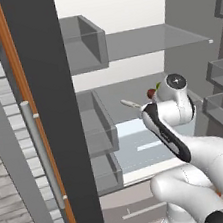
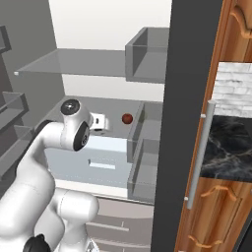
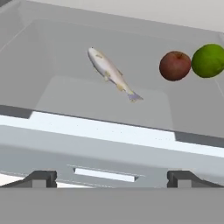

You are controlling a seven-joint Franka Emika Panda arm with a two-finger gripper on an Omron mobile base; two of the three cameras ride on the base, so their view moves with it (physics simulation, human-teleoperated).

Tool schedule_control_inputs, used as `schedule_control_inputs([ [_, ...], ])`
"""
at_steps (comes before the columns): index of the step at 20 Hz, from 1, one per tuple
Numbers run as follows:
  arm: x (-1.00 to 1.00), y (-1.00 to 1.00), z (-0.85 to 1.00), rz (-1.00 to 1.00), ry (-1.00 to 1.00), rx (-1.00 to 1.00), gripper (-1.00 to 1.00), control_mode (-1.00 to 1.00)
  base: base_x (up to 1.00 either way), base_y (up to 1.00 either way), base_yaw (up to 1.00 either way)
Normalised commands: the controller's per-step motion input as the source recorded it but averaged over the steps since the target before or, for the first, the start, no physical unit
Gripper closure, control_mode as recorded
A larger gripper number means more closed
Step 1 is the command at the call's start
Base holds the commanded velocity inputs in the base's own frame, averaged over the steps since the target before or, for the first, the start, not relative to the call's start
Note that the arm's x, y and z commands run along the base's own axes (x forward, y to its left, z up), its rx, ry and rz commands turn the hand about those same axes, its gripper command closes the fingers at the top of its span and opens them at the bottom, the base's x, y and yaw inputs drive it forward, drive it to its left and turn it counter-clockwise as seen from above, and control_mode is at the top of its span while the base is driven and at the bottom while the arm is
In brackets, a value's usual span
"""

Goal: Open the fridge, remove the apple, lime, and fish, and place them on any counter.

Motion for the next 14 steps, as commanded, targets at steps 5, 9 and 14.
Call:
schedule_control_inputs([
  [5, 0.43, 0.0, 0.0, 0.08, 0.0, 0.0, -1.0, -1.0, 0.0, 0.0, 0.0],
  [9, 0.39, 0.04, 0.0, 0.06, 0.01, 0.0, -1.0, -1.0, 0.0, 0.0, 0.0],
  [14, 0.3, 0.13, 0.0, 0.01, 0.0, 0.0, -1.0, -1.0, 0.0, 0.0, 0.0],
])
